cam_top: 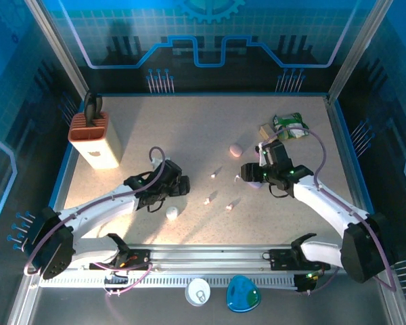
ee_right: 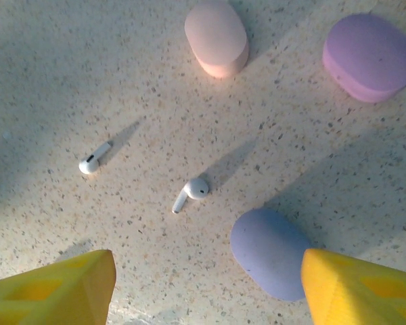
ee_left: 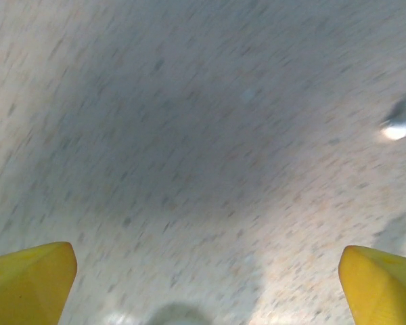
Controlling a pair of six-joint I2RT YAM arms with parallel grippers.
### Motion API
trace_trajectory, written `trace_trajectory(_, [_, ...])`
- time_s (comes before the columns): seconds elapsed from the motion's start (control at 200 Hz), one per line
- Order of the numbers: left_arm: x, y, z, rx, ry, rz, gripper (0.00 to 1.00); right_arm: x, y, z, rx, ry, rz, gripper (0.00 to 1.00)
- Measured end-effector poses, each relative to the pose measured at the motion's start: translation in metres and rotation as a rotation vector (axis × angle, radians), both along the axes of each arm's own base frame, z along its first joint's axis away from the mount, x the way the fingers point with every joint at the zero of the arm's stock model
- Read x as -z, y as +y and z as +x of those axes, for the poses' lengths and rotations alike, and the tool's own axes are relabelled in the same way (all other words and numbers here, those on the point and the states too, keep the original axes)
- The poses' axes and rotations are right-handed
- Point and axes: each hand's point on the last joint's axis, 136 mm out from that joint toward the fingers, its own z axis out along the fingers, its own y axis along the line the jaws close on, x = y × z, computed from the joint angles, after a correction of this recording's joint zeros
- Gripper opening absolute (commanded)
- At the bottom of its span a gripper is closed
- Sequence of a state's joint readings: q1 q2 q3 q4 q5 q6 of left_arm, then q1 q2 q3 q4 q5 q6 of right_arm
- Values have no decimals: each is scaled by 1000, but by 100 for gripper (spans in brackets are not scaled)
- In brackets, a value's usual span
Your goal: Insert wireless bluetooth earbuds into charging case
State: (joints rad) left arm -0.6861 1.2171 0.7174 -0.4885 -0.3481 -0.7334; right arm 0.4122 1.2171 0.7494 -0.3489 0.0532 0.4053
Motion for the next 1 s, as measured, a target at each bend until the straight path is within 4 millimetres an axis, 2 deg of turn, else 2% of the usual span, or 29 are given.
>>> trace_trajectory(0.11, [11, 7, -20, -73, 95, -6, 99, 2, 4, 2, -15, 10, -10, 74])
trace_trajectory(0.245, [26, 4, -45, -86, 198, 17, 99, -4, 8, 6, -28, -6, -8, 74])
trace_trajectory(0.37, [41, 0, -62, -100, 283, 37, 94, -5, 7, 9, -22, -17, -15, 73])
trace_trajectory(0.565, [55, -6, -68, -98, 347, 38, 79, -5, 6, 10, -16, -22, -23, 73])
trace_trajectory(0.705, [66, -8, -72, -87, 391, 53, 73, -5, 6, 10, -18, -24, -23, 73])
trace_trajectory(1.0, [74, -11, -74, -81, 418, 59, 58, -7, 6, 10, -18, -30, -21, 73])
